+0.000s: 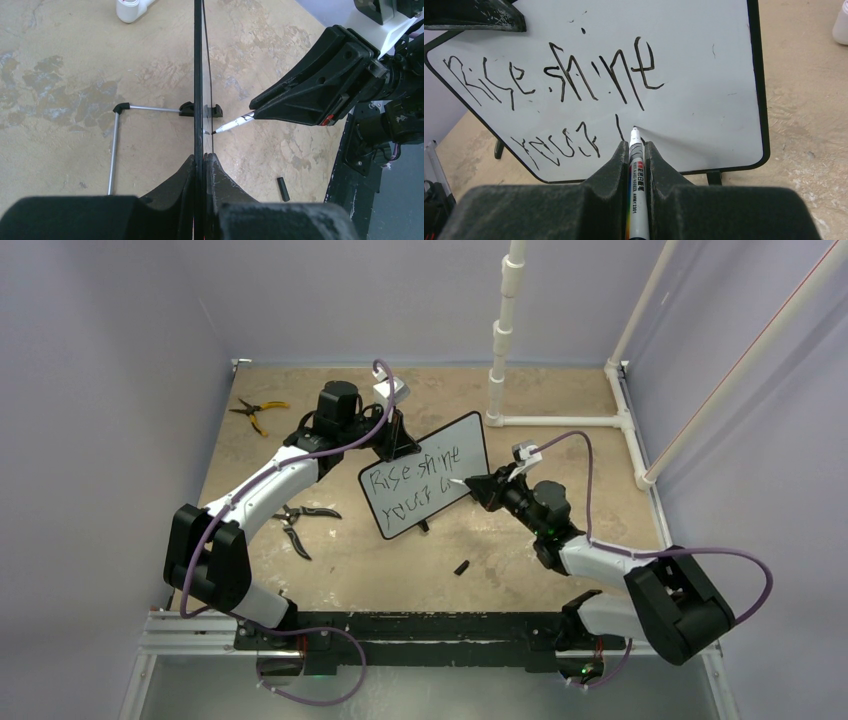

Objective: Write a sentence on the whiteboard

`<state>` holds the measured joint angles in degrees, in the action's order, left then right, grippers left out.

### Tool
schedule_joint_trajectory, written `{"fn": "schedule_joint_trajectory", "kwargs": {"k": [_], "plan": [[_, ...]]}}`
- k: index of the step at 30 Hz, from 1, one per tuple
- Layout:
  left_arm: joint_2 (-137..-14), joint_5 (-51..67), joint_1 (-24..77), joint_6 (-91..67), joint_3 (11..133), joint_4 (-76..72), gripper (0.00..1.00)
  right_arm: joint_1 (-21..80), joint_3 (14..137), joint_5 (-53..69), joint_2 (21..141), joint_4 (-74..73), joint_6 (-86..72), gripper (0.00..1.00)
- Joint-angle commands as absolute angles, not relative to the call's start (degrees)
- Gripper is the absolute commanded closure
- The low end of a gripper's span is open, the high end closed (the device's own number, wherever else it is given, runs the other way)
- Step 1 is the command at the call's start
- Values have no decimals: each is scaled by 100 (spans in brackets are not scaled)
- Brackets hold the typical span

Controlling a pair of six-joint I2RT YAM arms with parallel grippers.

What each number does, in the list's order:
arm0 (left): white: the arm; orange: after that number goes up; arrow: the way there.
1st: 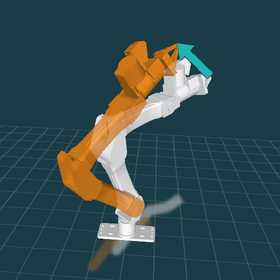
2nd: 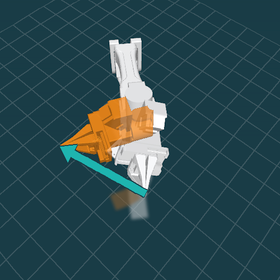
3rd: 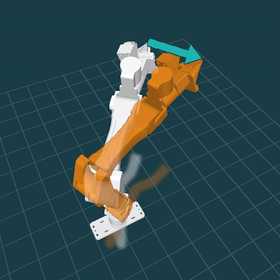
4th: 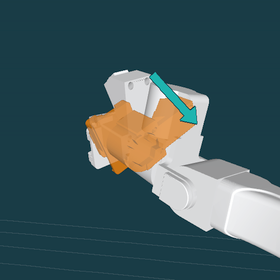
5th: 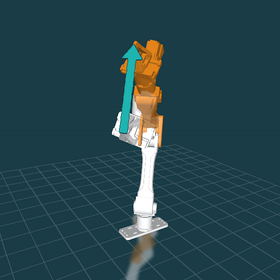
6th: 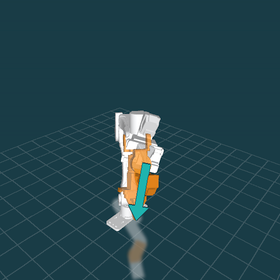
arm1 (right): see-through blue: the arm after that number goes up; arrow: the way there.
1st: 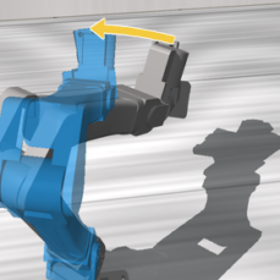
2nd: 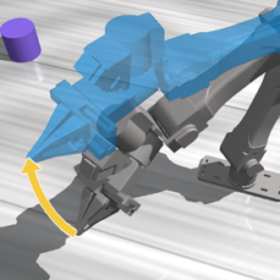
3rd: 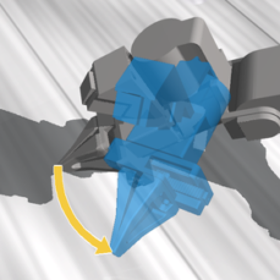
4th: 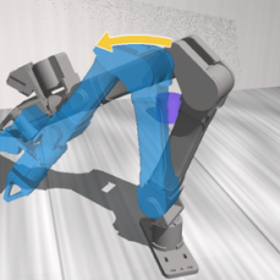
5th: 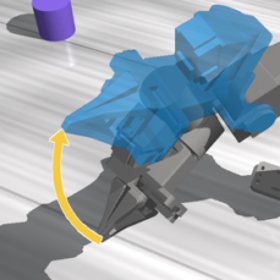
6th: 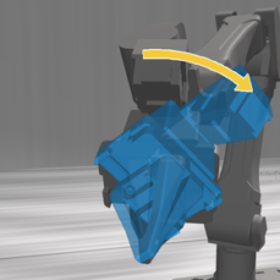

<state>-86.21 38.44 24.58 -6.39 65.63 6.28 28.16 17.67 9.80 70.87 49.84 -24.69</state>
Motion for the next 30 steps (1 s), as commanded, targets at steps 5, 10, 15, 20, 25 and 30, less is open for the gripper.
{"fn": "schedule_joint_trajectory", "kwargs": {"k": [5,10,15,20,25,30], "plan": [[-8532,4096,2522,-637,6504,449,100,2802,1977,993,7201,5324,-2530,100],[-8531,4096,2522,-633,6504,456,100,2799,1995,924,7225,5299,-2531,100],[-8535,4086,2522,-630,6504,448,100,2802,1890,940,7028,5307,-2538,100],[-8533,4087,2518,-627,6504,457,100,2803,1731,675,6662,4989,-2597,100],[-8534,4096,2522,-629,6506,458,100,2799,1676,507,6679,4753,-2663,100],[-8534,4096,2522,-630,6504,457,100,2803,1747,567,6933,4799,-2723,100]]}}
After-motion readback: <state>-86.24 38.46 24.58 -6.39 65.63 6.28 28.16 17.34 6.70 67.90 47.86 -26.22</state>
